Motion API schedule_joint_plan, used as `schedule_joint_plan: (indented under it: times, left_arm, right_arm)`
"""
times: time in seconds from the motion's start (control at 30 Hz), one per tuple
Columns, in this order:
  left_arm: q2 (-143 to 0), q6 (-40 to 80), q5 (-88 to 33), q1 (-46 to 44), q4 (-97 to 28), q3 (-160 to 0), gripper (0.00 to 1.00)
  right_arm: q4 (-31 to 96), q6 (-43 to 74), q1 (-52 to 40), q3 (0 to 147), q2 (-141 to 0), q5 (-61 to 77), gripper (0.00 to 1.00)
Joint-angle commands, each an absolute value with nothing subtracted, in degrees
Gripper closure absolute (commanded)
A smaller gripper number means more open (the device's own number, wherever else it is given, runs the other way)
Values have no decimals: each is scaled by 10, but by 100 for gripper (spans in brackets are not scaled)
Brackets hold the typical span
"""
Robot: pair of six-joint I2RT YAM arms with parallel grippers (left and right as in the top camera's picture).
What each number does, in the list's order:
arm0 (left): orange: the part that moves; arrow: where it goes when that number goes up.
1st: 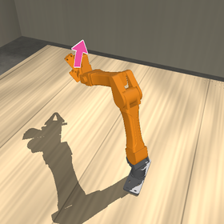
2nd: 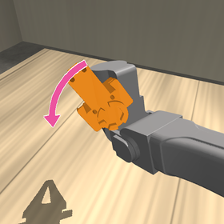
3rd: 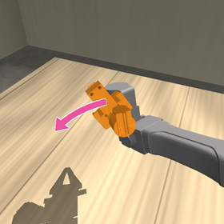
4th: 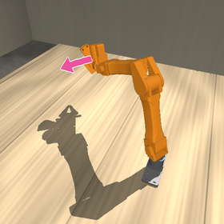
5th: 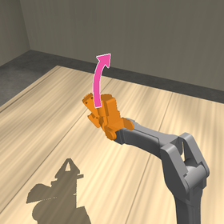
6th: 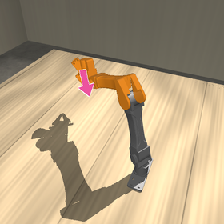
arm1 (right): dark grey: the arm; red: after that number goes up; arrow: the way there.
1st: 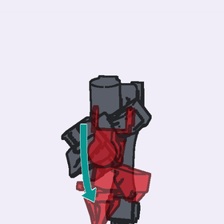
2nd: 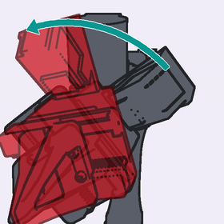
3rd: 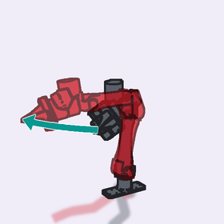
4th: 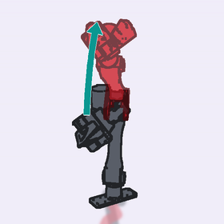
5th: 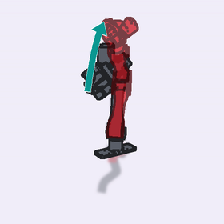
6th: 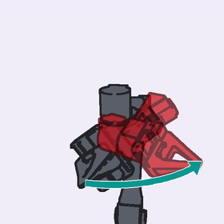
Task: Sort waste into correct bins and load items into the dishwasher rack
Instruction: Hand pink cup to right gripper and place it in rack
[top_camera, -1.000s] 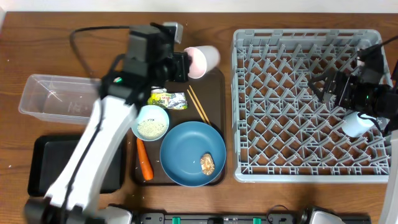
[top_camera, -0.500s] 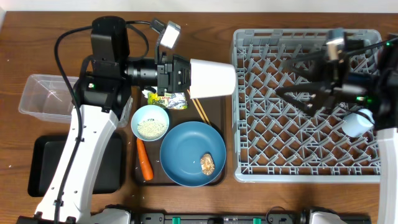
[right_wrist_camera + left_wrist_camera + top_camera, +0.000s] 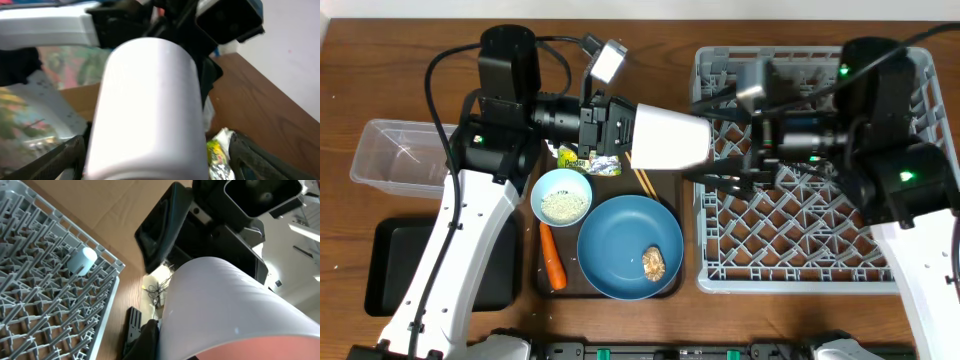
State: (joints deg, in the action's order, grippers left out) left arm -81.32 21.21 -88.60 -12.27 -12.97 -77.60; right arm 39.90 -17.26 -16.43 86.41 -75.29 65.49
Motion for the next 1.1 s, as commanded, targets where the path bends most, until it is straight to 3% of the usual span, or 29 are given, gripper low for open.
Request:
schedule_joint_plan:
  times: [0.0,0.17,0.27,0.3,0.37,0.4,0.43,0.53,0.57,0.73,1.07]
  left_arm:
    - [-812,220,-901,-123,-126,-780,94]
    - [-812,220,-901,-123,-125,-780,94]
    - [-812,220,-901,-123,-125,-780,94]
    - [-812,220,-901,-123,-125,-780,89]
    - [-812,220,-901,-123,-125,-780,55]
    - [-812,220,-901,-123,-125,-780,48]
    - [-812,220,-901,-123,-124,-780,48]
    - [-812,220,-901,-123,-116,-780,46]
    - [-812,220,-901,-122,-112,-780,39]
    - [-812,263,-901,-112,-54,-780,24]
    - [-812,425,-901,-95,163,-780,23]
  right_arm:
    - [393,-150,-186,864,-756,578,16]
    - [379,-150,-209,864,-763,579,27]
    - [380,-146,-211,864,-763,579,39]
    - [380,-140,-209,864,-762,578,43]
    - [382,-137,-209,864,-761,578,47]
    - [384,-137,-207,865,-759,578,49]
    - [387,-137,-204,865,-756,578,50]
    - [398,-134,-193,865,-743,569,50]
    - [402,-129,-187,865,-738,560,50]
    - [459,-112,-137,865,-691,458,48]
    - [626,-30,30,865,-621,228,46]
